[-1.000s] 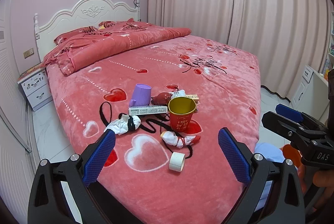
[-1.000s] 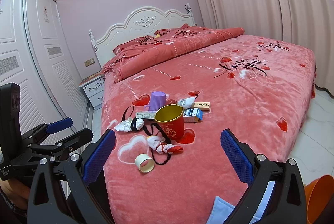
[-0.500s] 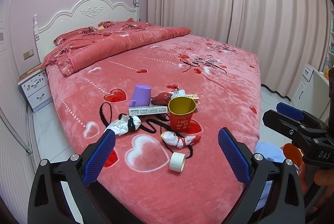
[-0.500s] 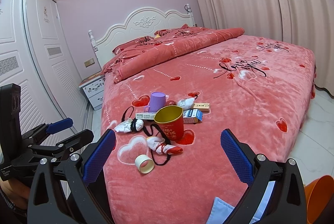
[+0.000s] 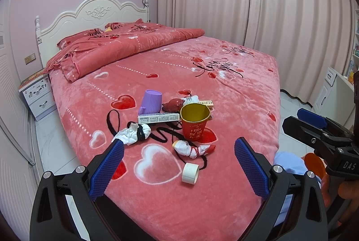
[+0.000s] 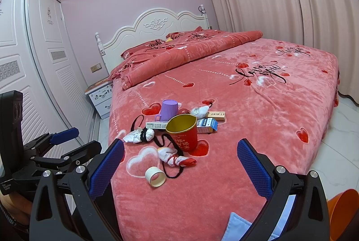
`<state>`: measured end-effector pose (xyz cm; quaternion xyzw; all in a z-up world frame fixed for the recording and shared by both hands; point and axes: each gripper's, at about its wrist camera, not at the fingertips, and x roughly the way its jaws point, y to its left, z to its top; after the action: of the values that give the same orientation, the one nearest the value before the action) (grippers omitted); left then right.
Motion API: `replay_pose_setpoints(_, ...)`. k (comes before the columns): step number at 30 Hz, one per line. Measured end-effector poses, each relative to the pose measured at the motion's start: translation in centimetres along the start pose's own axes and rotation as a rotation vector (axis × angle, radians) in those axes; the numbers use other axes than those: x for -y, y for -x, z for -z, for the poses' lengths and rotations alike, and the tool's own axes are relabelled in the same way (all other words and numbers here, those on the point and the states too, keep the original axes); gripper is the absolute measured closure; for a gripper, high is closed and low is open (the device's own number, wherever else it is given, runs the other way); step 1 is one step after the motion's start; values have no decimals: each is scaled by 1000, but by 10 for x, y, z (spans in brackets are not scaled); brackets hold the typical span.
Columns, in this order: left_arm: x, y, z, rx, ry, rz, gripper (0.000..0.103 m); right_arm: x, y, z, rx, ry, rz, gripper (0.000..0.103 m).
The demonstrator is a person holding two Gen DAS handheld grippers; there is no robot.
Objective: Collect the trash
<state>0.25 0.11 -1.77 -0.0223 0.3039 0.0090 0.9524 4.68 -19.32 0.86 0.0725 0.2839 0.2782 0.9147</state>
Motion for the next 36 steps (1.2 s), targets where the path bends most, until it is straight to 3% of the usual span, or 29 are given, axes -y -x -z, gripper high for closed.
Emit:
replay_pose_setpoints(13,-1,-4,15,-22,-14,7,6,0,-3,1,-17,6,-11,4)
replay_pose_setpoints(26,-6,-13,16,-114,-104,25,6,-6,-21,5,-107,155,-151,5)
replay_pose_setpoints(36,0,-44,28,-222,-242,146,6,4,-47,2,-148,239,-332,5)
